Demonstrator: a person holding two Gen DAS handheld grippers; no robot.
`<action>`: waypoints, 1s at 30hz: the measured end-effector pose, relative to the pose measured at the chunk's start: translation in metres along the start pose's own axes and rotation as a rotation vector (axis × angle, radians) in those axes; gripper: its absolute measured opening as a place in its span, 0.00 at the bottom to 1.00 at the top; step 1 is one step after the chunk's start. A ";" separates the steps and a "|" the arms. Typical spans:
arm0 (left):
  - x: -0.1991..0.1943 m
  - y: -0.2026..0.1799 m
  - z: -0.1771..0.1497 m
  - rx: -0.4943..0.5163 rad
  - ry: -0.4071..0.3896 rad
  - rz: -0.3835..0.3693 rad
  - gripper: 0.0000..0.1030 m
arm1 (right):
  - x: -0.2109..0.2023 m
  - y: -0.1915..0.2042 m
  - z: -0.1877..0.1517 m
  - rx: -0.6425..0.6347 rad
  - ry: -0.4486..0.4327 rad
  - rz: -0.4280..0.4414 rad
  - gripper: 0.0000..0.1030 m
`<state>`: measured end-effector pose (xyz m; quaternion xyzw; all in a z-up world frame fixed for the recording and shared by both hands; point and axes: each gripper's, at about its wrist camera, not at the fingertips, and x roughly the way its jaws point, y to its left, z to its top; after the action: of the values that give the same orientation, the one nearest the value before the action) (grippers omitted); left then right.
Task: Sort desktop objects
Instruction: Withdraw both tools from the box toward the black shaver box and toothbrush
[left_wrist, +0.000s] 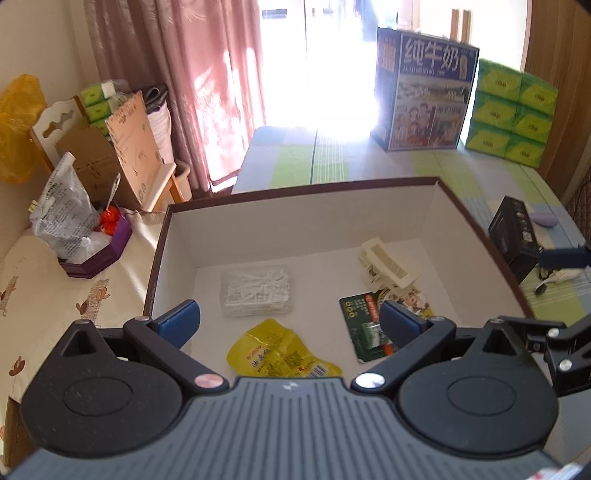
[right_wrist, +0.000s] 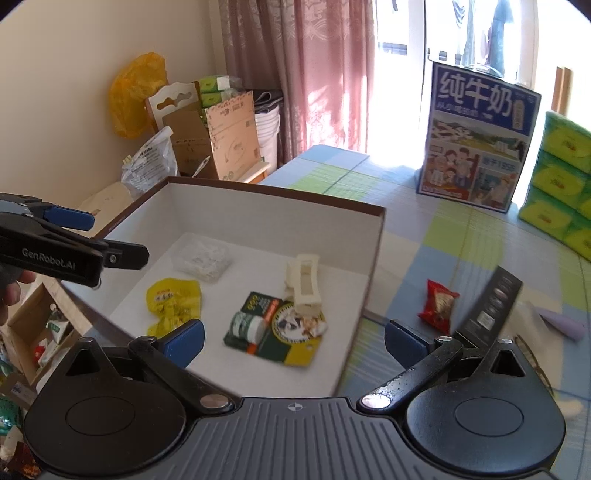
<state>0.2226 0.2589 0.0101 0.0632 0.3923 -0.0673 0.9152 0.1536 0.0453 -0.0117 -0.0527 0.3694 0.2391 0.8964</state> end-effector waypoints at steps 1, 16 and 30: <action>-0.005 -0.004 -0.001 -0.006 -0.003 -0.002 0.99 | -0.006 -0.002 -0.003 0.000 0.000 -0.001 0.98; -0.050 -0.073 -0.043 -0.036 0.040 -0.006 0.99 | -0.064 -0.045 -0.052 0.008 0.045 0.019 0.98; -0.064 -0.147 -0.070 -0.046 0.098 -0.033 0.99 | -0.088 -0.089 -0.084 -0.025 0.115 0.052 0.98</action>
<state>0.1038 0.1306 -0.0005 0.0391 0.4392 -0.0703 0.8948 0.0877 -0.0899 -0.0195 -0.0679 0.4185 0.2634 0.8665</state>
